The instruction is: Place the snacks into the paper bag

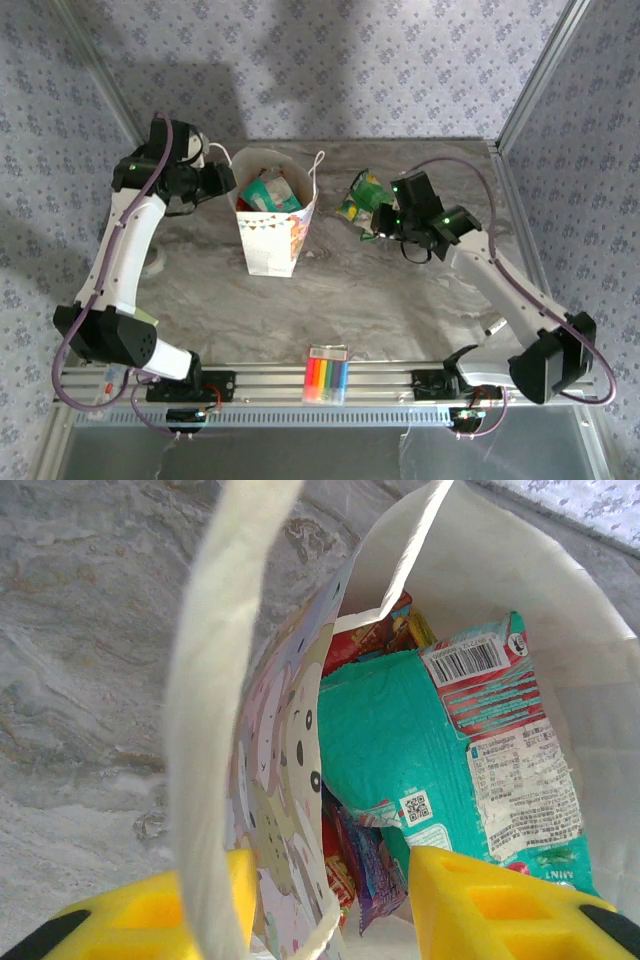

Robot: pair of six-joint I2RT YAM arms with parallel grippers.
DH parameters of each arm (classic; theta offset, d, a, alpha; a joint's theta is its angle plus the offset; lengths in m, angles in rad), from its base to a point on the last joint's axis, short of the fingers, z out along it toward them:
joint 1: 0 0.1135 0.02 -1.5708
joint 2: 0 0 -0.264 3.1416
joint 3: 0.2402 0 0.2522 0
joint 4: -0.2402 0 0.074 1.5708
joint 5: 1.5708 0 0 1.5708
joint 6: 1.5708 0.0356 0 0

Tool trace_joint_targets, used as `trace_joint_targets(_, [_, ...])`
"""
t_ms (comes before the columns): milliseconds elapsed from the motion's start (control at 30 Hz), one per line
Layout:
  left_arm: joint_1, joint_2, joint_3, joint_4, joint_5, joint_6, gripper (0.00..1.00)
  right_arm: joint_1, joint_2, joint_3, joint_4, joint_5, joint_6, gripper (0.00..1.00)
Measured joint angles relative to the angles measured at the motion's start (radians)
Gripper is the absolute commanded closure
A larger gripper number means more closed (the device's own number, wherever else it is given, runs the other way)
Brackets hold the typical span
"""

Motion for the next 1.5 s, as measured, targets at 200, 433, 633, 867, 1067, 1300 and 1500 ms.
trace_joint_targets(200, [0.0,0.029,0.009,0.0,0.008,0.0,0.6,0.042,-0.067,0.083,-0.052,0.093,-0.037,1.0])
trace_joint_targets(433, [0.0,0.05,0.009,0.002,0.007,0.0,0.75,0.094,-0.089,0.153,-0.104,0.193,-0.069,1.0])
trace_joint_targets(633, [0.008,0.059,0.009,0.003,0.008,-0.002,0.86,0.135,-0.095,0.211,-0.139,0.259,-0.111,1.0])
trace_joint_targets(867, [0.023,0.058,0.0,0.011,0.025,-0.01,0.94,0.171,-0.093,0.327,-0.16,0.306,-0.174,1.0])
trace_joint_targets(1067, [0.039,0.042,-0.036,0.048,0.056,-0.013,0.95,0.209,-0.042,0.435,-0.156,0.311,-0.231,1.0])
trace_joint_targets(1300, [0.05,0.021,-0.068,0.072,0.079,-0.013,0.96,0.261,0.101,0.599,-0.159,0.269,-0.3,1.0])
trace_joint_targets(1500, [0.057,0.009,-0.087,0.09,0.091,-0.014,0.96,0.309,0.177,0.7,-0.165,0.23,-0.346,1.0])
